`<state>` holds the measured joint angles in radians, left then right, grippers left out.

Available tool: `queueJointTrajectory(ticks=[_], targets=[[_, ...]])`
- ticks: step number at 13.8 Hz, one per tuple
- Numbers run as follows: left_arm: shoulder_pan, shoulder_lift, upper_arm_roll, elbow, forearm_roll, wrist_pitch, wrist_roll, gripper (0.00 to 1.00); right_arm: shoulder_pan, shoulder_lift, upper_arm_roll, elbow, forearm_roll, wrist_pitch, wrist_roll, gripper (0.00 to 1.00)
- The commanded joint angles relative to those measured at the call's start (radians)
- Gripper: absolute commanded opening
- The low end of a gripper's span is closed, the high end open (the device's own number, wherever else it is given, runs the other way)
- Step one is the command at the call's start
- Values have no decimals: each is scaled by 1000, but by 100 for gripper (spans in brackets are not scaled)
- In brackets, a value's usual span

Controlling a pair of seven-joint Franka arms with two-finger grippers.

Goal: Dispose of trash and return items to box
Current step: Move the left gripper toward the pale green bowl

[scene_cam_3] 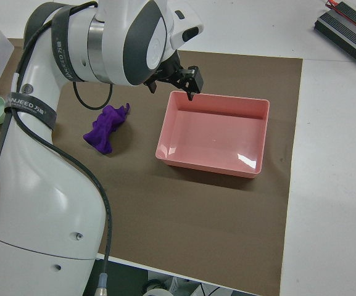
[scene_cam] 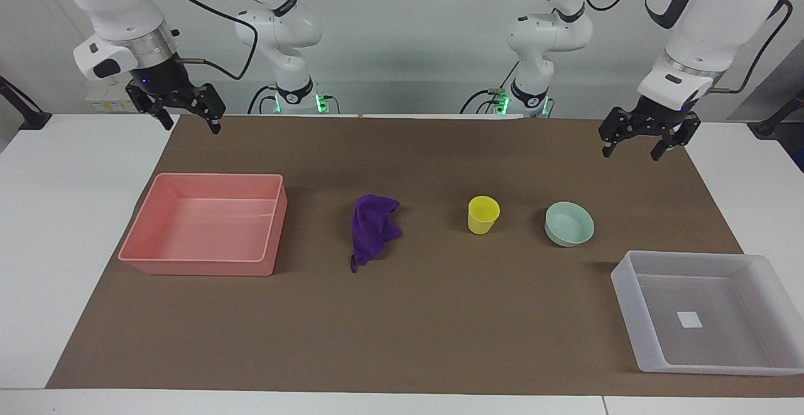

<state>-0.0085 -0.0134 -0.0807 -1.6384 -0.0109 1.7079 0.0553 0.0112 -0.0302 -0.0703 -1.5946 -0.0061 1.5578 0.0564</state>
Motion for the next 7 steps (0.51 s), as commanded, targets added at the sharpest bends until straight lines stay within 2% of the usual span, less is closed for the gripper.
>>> queueJointTrajectory(ticks=[1, 7], targets=[[5, -7, -5, 2, 16, -21, -2, 100, 9, -34, -19, -41, -9, 2, -38, 100], [5, -8, -5, -11, 20, 13, -5, 100, 12, -48, -13, -62, -6, -1, -35, 100]])
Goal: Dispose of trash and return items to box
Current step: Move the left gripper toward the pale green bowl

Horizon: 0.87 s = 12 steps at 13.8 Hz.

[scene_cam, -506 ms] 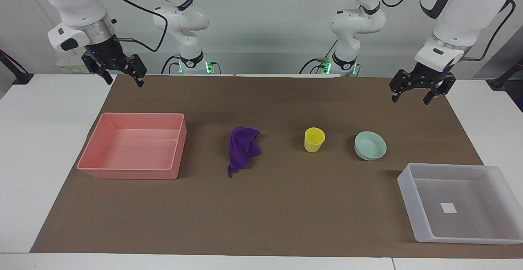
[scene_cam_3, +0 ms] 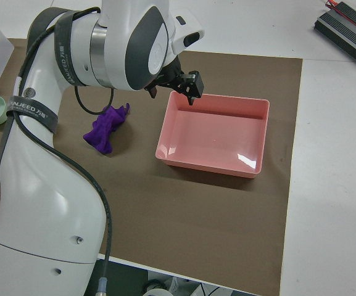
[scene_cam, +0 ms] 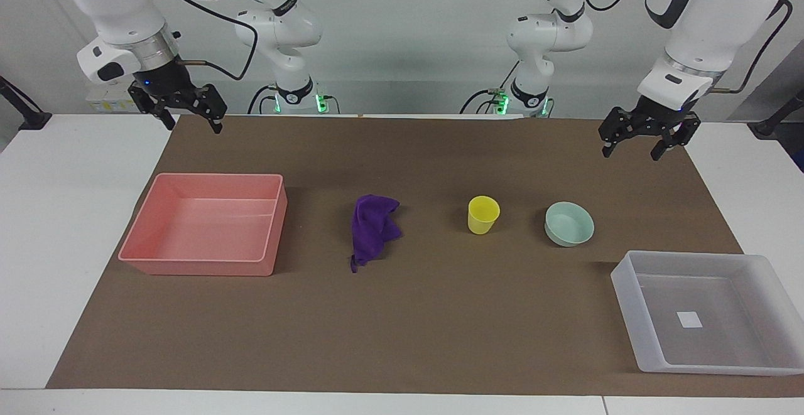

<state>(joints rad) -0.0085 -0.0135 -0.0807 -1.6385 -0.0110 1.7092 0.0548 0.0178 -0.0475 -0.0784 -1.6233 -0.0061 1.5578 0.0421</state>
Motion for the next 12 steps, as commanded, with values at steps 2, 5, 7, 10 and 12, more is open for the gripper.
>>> queueJointTrajectory(ticks=[2, 5, 7, 10, 12], targets=[[7, -10, -4, -47, 20, 53, -3, 100, 7, -31, -1, -33, -6, -2, -19, 100], [15, 0, -4, -122, 20, 153, -3, 100, 10, -32, 0, -35, -6, 1, -19, 100], [27, 26, -5, -193, 20, 258, -4, 100, 11, -32, 0, -36, -6, 2, -16, 100], [54, 52, -5, -322, 20, 447, 3, 100, 11, -34, 0, -46, -6, 2, -16, 100], [58, 85, -4, -375, 20, 547, 3, 100, 11, -38, 0, -47, -9, 5, -15, 100]])
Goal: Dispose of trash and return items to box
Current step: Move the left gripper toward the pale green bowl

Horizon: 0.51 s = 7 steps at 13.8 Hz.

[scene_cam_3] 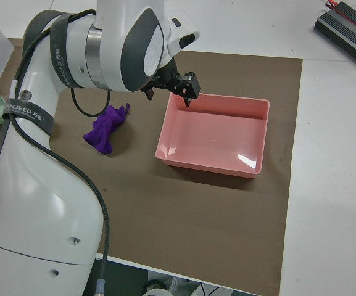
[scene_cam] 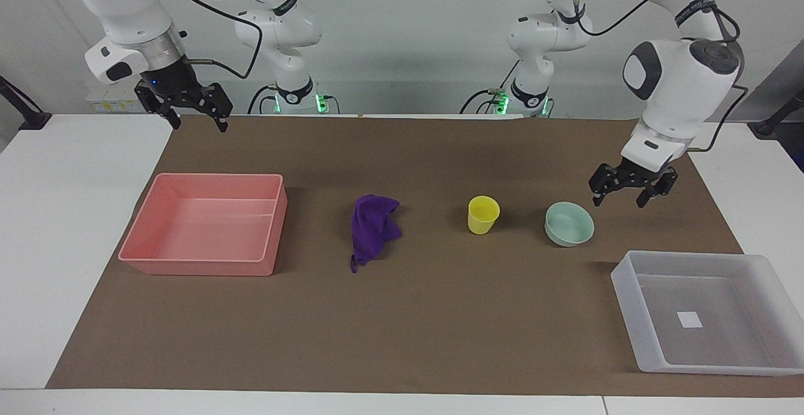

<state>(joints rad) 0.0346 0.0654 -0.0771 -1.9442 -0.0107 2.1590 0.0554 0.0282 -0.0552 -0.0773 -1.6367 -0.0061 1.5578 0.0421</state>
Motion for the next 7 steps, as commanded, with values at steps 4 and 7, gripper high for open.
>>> queueJointTrajectory(ticks=[4, 7], targets=[[30, 13, -9, -217, 20, 283, 3, 100, 2, -29, 1, -34, -40, 30, -14, 100], [21, 34, -10, -263, 20, 331, 4, 100, 2, -29, 4, -35, -26, 31, -10, 100]])
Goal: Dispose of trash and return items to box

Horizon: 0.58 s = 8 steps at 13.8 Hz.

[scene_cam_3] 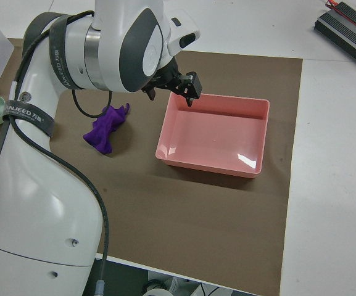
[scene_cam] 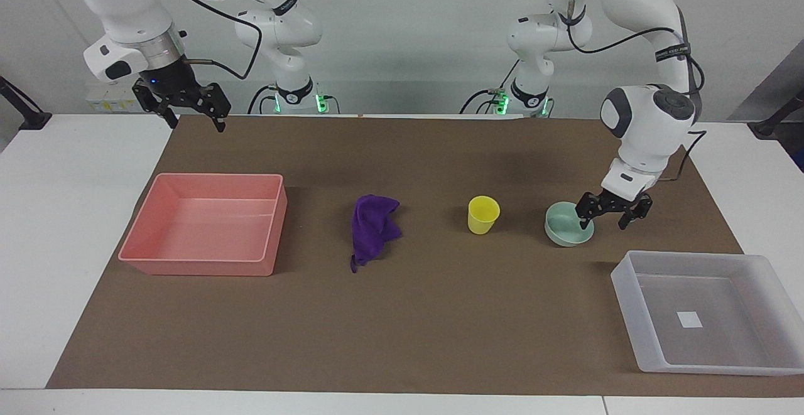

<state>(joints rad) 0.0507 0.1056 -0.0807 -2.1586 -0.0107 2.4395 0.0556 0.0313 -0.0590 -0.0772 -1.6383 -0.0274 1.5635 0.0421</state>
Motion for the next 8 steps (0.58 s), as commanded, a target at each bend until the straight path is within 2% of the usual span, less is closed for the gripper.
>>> queueJointTrajectory(ticks=[1, 3, 4, 7, 8], targets=[[2, -9, -7, -72, 20, 67, 3, 100, -1, -25, 5, -34, -3, 33, -10, 100], [-2, -4, -7, -102, 20, 87, 1, 100, -1, -27, 5, -40, -2, 38, -10, 100], [-2, 2, -7, -112, 20, 101, 3, 82, 1, -27, 7, -41, -2, 38, -10, 100], [-20, 0, -8, -122, 20, 98, 3, 14, 1, -38, 19, -63, 0, 50, -7, 100], [-25, -1, -8, -128, 20, 96, 1, 0, 1, -47, 20, -90, 7, 78, -11, 100]])
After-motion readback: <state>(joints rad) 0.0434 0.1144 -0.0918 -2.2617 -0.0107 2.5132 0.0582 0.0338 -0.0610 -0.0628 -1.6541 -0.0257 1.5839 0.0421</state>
